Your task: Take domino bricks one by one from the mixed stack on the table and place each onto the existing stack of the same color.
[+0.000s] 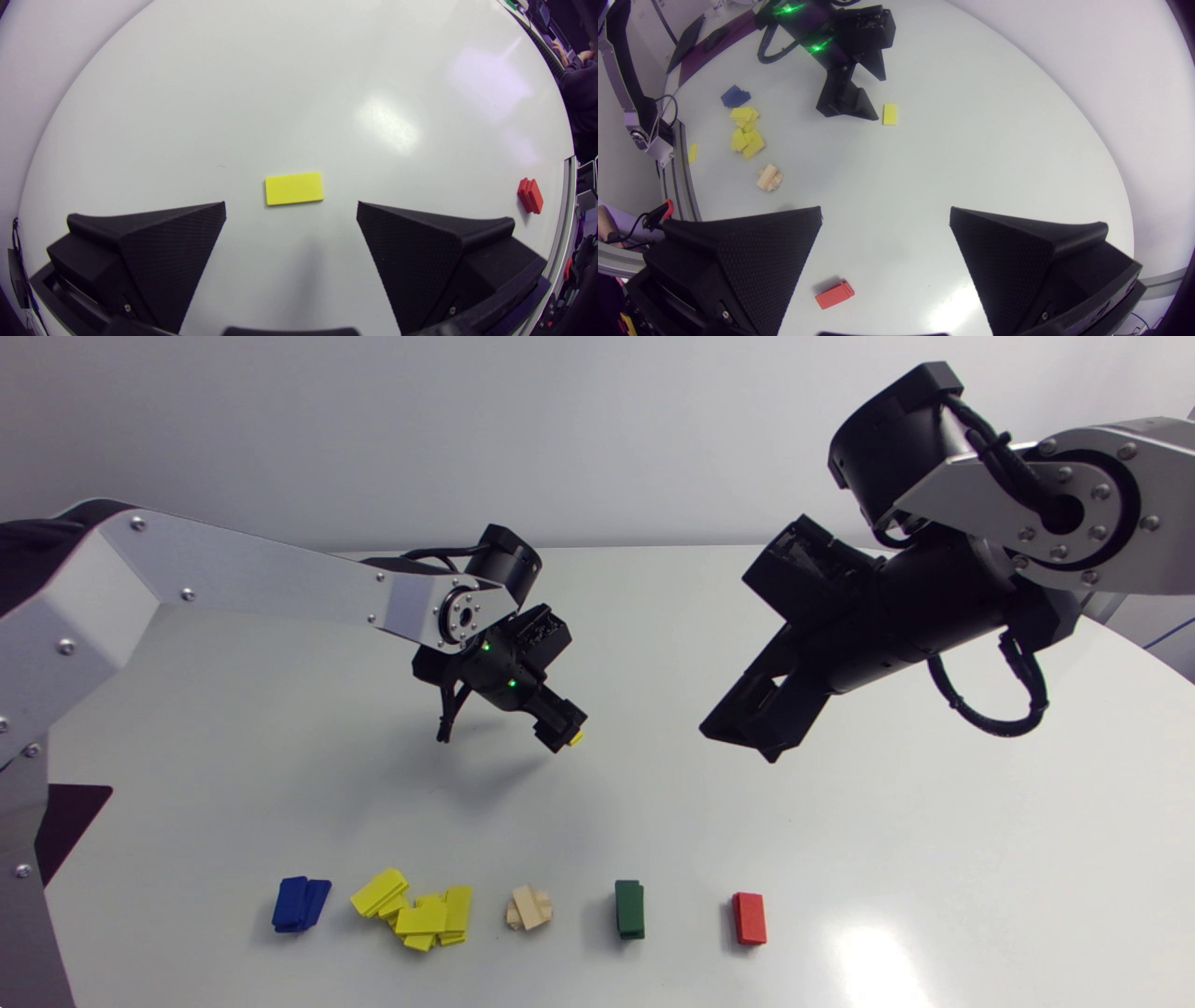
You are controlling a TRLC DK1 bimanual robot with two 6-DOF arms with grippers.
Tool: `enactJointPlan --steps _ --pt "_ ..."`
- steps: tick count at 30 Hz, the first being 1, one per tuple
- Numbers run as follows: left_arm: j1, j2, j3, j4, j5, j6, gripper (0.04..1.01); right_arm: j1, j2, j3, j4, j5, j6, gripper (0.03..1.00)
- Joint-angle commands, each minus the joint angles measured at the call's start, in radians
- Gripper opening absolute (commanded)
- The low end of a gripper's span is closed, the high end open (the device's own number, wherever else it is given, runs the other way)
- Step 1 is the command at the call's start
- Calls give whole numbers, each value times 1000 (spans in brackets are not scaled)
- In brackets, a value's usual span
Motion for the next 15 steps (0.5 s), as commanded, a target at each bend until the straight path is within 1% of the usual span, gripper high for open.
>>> enactJointPlan --steps 1,3,6,9,15 --pt "-2 46 54 -9 -14 -33 989 -8 -2 -32 7 -2 -13 964" --pt "-2 64 79 -31 -22 -34 989 -11 1 -32 12 -4 -15 964" --pt "-2 87 128 -84 -30 -38 989 -13 9 -35 18 -4 -15 964" --pt "-2 106 165 -126 -30 -41 989 -14 15 -38 24 -5 -15 964" --pt "-19 138 212 -170 -30 -56 985 -14 20 -38 30 -5 -13 964"
